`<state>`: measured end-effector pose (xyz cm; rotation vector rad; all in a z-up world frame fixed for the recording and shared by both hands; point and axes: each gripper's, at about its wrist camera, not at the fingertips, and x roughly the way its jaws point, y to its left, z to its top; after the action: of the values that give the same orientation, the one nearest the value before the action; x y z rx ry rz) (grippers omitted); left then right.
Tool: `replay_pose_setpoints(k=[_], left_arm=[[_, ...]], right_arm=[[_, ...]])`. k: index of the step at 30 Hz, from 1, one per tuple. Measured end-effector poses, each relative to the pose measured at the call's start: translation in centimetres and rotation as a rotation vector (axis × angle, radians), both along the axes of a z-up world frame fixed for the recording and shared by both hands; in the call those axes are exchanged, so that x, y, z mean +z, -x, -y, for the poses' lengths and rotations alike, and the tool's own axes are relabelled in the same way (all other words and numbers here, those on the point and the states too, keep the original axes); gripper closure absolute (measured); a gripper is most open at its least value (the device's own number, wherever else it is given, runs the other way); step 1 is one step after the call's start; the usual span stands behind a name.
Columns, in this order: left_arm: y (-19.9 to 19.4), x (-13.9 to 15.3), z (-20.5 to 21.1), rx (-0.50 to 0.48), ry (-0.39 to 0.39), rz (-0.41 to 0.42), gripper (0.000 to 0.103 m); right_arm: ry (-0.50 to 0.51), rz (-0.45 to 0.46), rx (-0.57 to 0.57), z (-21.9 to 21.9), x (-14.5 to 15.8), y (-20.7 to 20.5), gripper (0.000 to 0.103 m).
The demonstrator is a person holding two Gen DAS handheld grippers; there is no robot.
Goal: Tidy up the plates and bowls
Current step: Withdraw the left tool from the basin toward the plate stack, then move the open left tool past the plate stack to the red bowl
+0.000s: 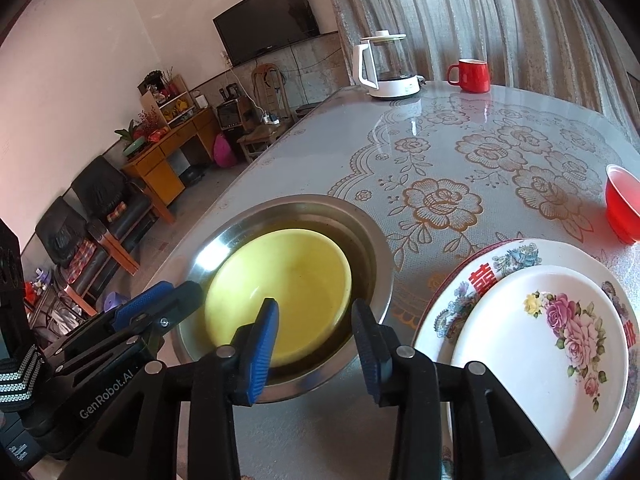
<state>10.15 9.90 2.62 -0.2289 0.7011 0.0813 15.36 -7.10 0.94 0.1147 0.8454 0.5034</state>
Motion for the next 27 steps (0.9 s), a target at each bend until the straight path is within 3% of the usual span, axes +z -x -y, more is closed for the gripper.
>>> replay_pose_setpoints(k=[27], left_arm=[[0.8, 0.7, 5.7, -0.155, -0.049, 0.007, 0.064]], right_arm=[[-0.083, 0.013, -0.249, 11.7, 0.2, 0.8, 0.064]])
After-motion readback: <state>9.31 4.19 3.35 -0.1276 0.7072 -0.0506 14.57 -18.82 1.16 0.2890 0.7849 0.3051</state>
